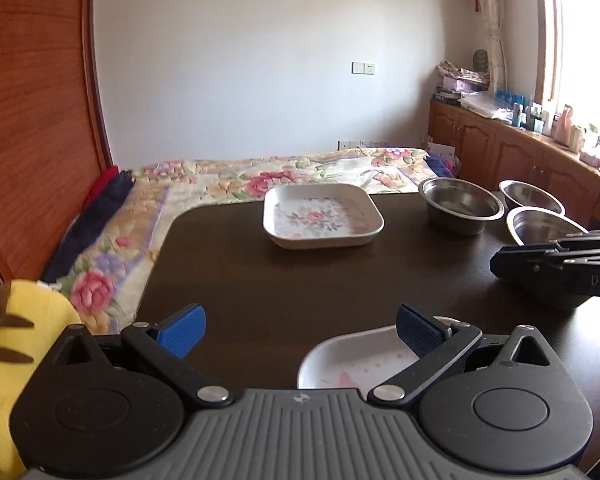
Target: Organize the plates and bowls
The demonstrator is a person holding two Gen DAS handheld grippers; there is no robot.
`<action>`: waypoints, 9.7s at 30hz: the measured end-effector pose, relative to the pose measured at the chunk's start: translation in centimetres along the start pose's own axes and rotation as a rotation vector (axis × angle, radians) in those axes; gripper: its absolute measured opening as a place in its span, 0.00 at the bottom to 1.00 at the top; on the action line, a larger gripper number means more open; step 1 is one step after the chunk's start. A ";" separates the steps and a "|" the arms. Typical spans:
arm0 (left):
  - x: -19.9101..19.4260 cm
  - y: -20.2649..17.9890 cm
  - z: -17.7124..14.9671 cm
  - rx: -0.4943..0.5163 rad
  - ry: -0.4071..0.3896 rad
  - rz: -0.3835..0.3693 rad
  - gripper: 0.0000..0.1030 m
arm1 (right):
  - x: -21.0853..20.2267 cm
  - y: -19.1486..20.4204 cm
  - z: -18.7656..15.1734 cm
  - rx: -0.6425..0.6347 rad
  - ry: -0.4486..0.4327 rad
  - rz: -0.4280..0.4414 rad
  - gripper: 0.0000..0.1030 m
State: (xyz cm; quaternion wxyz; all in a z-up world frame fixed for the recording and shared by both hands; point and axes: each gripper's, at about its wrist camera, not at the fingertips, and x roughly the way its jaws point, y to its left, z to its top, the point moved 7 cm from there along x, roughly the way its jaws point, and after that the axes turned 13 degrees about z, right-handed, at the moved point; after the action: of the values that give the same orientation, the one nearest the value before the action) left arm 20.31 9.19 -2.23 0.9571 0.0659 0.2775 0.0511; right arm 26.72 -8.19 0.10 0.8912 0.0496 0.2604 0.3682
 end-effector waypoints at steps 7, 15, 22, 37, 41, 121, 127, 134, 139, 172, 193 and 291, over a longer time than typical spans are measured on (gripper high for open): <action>0.9 0.7 2.5 0.026 -0.035 0.004 1.00 | 0.8 -0.4 2.7 -0.040 -0.012 -0.020 0.34; 1.9 1.0 5.2 0.056 -0.072 -0.002 1.00 | 2.8 -1.5 6.0 -0.076 -0.023 -0.075 0.64; 3.8 1.4 7.1 0.072 -0.064 -0.041 1.00 | 5.5 -3.3 7.9 -0.054 0.005 -0.111 0.83; 8.5 2.2 9.7 0.008 -0.031 -0.123 0.94 | 10.1 -6.4 9.2 -0.044 0.127 -0.179 0.99; 10.0 2.2 10.3 -0.022 -0.006 -0.137 0.90 | 11.3 -7.1 9.5 -0.038 0.151 -0.196 1.00; 14.1 2.3 8.7 -0.123 0.168 -0.142 0.06 | 11.9 -7.7 7.5 0.122 0.285 -0.038 0.13; 10.5 2.0 9.3 -0.113 0.119 -0.137 0.07 | 9.2 -6.6 7.9 0.101 0.247 -0.032 0.13; 6.1 1.5 9.0 -0.110 0.068 -0.138 0.07 | 6.0 -5.3 7.4 0.089 0.211 -0.021 0.13; 3.2 0.9 7.9 -0.097 0.045 -0.134 0.07 | 4.0 -4.4 6.4 0.087 0.193 -0.015 0.13; -3.5 -0.1 -3.2 -0.151 0.091 -0.151 0.07 | -0.9 0.2 -2.1 0.057 0.209 0.024 0.13; -3.5 0.7 -5.9 -0.179 0.120 -0.126 0.07 | -0.5 0.7 -3.5 0.063 0.225 0.041 0.13; -2.8 -16.9 5.7 -0.007 -0.141 -0.293 0.64 | -12.6 -17.9 0.6 -0.041 -0.098 -0.361 0.57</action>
State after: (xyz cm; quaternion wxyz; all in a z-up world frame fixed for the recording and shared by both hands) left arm 22.08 -8.43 1.40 0.9716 0.0249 0.2163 -0.0929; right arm 30.82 -29.68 1.04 0.9551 0.0017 0.2140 0.2049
